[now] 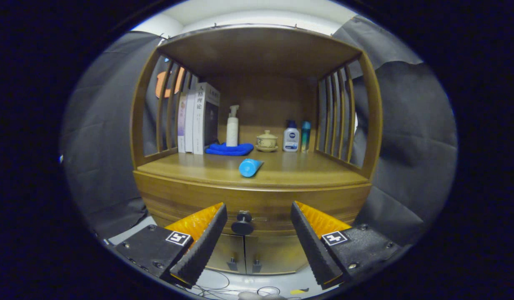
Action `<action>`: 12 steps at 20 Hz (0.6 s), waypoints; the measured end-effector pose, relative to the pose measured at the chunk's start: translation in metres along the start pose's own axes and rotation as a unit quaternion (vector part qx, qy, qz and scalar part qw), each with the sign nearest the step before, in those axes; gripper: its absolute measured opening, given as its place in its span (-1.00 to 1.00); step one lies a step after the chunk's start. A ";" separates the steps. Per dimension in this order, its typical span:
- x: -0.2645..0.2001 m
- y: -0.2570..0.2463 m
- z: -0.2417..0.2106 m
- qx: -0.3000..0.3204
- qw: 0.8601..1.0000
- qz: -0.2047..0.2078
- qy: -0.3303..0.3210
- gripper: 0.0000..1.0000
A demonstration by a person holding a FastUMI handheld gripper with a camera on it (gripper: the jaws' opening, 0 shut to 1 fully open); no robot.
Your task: Pull open the drawer, take out the items inside it, and place them on the countertop above the cabinet.
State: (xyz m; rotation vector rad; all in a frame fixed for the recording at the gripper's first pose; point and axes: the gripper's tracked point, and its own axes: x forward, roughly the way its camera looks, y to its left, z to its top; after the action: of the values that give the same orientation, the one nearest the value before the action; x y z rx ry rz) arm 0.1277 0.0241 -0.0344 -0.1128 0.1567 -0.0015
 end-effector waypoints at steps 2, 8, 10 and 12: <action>-0.025 -0.004 0.008 0.007 1.000 0.007 -0.007 0.99; -0.071 -0.015 0.031 0.053 0.998 0.016 -0.026 0.99; -0.074 -0.018 0.032 0.055 0.998 0.016 -0.033 0.99; -0.075 -0.025 0.026 0.055 0.998 0.011 -0.034 0.99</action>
State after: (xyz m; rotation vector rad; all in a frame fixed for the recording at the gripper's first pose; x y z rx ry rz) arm 0.0579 0.0025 0.0061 -0.0020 0.0887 0.0166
